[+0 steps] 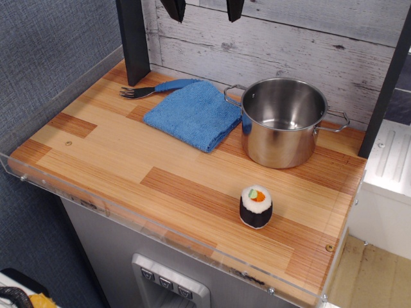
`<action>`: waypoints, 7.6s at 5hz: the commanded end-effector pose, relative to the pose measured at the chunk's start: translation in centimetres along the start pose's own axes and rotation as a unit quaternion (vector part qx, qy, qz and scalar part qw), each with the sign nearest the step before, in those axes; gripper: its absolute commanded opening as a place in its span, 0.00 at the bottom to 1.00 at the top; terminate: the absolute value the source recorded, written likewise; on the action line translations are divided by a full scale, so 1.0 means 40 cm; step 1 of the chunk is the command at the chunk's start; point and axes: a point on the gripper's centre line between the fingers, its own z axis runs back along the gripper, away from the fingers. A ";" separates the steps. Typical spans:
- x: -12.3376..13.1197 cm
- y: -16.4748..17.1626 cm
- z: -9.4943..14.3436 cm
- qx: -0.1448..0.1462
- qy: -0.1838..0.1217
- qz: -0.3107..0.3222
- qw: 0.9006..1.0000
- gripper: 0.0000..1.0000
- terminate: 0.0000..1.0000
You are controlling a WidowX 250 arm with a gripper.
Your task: Put the sushi on the blue rag.
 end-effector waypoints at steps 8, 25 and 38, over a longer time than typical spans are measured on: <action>-0.372 -0.043 -0.006 -0.014 0.060 -0.110 0.992 1.00 0.00; -0.398 -0.153 -0.166 -0.048 0.057 -0.130 0.989 0.00 0.00; -0.080 0.116 -0.337 0.043 0.085 0.010 0.995 0.00 0.00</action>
